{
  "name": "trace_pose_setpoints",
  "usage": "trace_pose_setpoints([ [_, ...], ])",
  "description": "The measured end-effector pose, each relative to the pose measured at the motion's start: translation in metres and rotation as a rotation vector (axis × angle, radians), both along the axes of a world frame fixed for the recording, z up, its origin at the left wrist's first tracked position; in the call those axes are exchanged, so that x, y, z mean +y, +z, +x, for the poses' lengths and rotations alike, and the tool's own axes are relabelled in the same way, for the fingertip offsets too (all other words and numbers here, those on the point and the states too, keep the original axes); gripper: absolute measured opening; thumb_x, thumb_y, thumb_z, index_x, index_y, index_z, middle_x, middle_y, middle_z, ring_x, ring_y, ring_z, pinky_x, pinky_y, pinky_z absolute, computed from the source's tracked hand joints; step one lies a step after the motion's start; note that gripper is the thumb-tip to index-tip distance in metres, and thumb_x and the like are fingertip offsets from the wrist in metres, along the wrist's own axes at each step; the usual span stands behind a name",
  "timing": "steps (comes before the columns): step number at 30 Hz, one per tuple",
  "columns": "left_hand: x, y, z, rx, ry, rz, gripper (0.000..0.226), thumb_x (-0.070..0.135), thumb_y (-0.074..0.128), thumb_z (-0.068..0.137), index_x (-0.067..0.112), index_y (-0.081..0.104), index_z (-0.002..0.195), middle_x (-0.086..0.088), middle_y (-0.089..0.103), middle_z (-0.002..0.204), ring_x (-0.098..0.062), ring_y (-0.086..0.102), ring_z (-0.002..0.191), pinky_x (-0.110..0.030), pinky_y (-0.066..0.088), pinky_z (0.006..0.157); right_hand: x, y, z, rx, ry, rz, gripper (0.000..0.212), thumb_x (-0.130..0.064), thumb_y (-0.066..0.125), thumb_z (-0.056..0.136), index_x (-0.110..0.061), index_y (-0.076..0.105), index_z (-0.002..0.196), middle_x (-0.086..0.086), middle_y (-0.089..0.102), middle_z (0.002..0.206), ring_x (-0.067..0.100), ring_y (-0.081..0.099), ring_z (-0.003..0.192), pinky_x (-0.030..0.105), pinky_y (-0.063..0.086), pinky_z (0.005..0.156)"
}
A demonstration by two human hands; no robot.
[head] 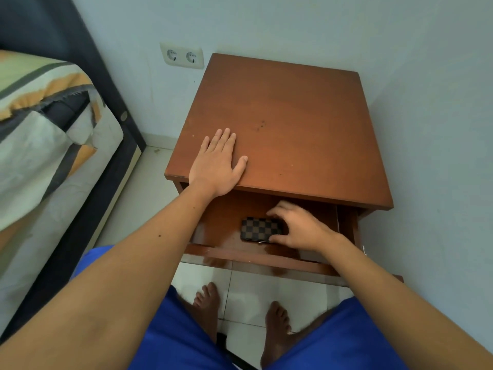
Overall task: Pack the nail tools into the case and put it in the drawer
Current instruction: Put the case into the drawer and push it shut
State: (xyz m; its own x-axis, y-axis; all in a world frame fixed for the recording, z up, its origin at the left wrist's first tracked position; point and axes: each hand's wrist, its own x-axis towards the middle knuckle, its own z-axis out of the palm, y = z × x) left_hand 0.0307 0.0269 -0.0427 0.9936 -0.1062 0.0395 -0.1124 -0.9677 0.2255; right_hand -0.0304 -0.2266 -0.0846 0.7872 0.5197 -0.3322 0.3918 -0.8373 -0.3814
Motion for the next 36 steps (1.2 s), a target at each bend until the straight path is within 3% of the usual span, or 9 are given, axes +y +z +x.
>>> trace_pose_setpoints([
  [3, 0.000, 0.000, 0.001, -0.003, 0.004, -0.002, 0.074, 0.060, 0.020, 0.109, 0.017, 0.016, 0.169, -0.003, 0.010, 0.177, -0.018, 0.002, 0.164, -0.040, -0.001, 0.133, -0.012, 0.033, -0.022, -0.117, -0.023, 0.231, 0.052, -0.049, 0.074, 0.093, -0.024, 0.064, 0.138, -0.013, 0.061, 0.124, 0.004, 0.060, 0.112, 0.029, 0.055, 0.098],
  [5, 0.000, 0.000, 0.002, -0.002, 0.004, 0.001, 0.074, 0.060, 0.019, 0.109, 0.017, 0.016, 0.169, -0.003, 0.009, 0.177, -0.018, 0.002, 0.164, -0.040, -0.001, 0.133, -0.021, 0.052, -0.042, -0.153, -0.017, 0.327, 0.063, -0.062, 0.074, 0.089, -0.027, 0.061, 0.140, -0.016, 0.058, 0.124, 0.004, 0.057, 0.116, 0.022, 0.050, 0.099],
  [11, 0.000, -0.003, 0.002, 0.002, 0.003, 0.011, 0.075, 0.061, 0.018, 0.108, 0.017, 0.015, 0.169, -0.003, 0.009, 0.178, -0.018, 0.002, 0.164, -0.040, -0.001, 0.133, -0.027, 0.059, -0.059, -0.442, 0.070, 0.064, 0.127, -0.095, 0.061, 0.069, -0.016, 0.030, 0.164, 0.002, 0.035, 0.158, 0.021, 0.031, 0.149, 0.044, 0.025, 0.126],
  [14, 0.000, -0.003, 0.002, 0.011, 0.001, 0.017, 0.075, 0.061, 0.017, 0.108, 0.017, 0.013, 0.169, -0.003, 0.007, 0.178, -0.018, 0.000, 0.164, -0.040, -0.002, 0.133, -0.022, 0.063, -0.049, -0.527, 0.096, -0.020, 0.139, -0.101, 0.051, 0.067, -0.006, 0.022, 0.165, 0.011, 0.024, 0.171, 0.029, 0.020, 0.160, 0.050, 0.016, 0.131],
  [18, 0.001, -0.004, 0.002, 0.026, -0.007, 0.032, 0.076, 0.061, 0.014, 0.108, 0.017, 0.009, 0.170, -0.003, 0.004, 0.178, -0.019, -0.002, 0.164, -0.040, -0.002, 0.133, -0.021, 0.063, -0.036, -0.492, 0.059, -0.066, 0.140, -0.102, 0.048, 0.068, -0.007, 0.016, 0.167, 0.008, 0.012, 0.176, 0.023, 0.006, 0.164, 0.046, 0.008, 0.133],
  [21, 0.000, -0.003, 0.003, 0.034, -0.012, 0.037, 0.075, 0.060, 0.013, 0.109, 0.016, 0.007, 0.169, -0.004, 0.002, 0.178, -0.019, -0.003, 0.164, -0.041, -0.003, 0.133, -0.025, 0.059, -0.024, -0.460, 0.002, -0.055, 0.134, -0.102, 0.046, 0.070, -0.013, 0.021, 0.167, 0.002, 0.013, 0.177, 0.017, 0.007, 0.164, 0.043, 0.008, 0.133],
  [25, 0.000, -0.002, 0.003, 0.036, -0.016, 0.045, 0.075, 0.059, 0.012, 0.109, 0.015, 0.006, 0.169, -0.005, 0.001, 0.178, -0.020, -0.003, 0.164, -0.041, -0.003, 0.133, -0.028, 0.053, -0.013, -0.521, -0.037, 0.007, 0.110, -0.093, 0.053, 0.078, -0.017, 0.046, 0.157, -0.001, 0.036, 0.168, 0.018, 0.029, 0.157, 0.041, 0.024, 0.129],
  [30, -0.001, -0.001, 0.003, 0.045, -0.018, 0.041, 0.075, 0.058, 0.013, 0.109, 0.015, 0.006, 0.169, -0.004, 0.000, 0.178, -0.019, -0.005, 0.164, -0.041, -0.003, 0.133, -0.026, 0.036, -0.001, -0.688, -0.107, 0.080, 0.074, -0.073, 0.067, 0.084, -0.015, 0.068, 0.130, -0.001, 0.063, 0.143, 0.021, 0.053, 0.134, 0.041, 0.047, 0.105],
  [36, -0.001, -0.004, 0.003, 0.030, -0.014, 0.033, 0.075, 0.059, 0.013, 0.109, 0.016, 0.008, 0.170, -0.003, 0.002, 0.178, -0.019, -0.005, 0.164, -0.041, -0.003, 0.133, -0.008, 0.013, 0.001, -0.865, -0.246, 0.112, 0.043, -0.052, 0.076, 0.089, -0.014, 0.072, 0.108, 0.002, 0.072, 0.128, 0.027, 0.064, 0.118, 0.041, 0.047, 0.086],
])
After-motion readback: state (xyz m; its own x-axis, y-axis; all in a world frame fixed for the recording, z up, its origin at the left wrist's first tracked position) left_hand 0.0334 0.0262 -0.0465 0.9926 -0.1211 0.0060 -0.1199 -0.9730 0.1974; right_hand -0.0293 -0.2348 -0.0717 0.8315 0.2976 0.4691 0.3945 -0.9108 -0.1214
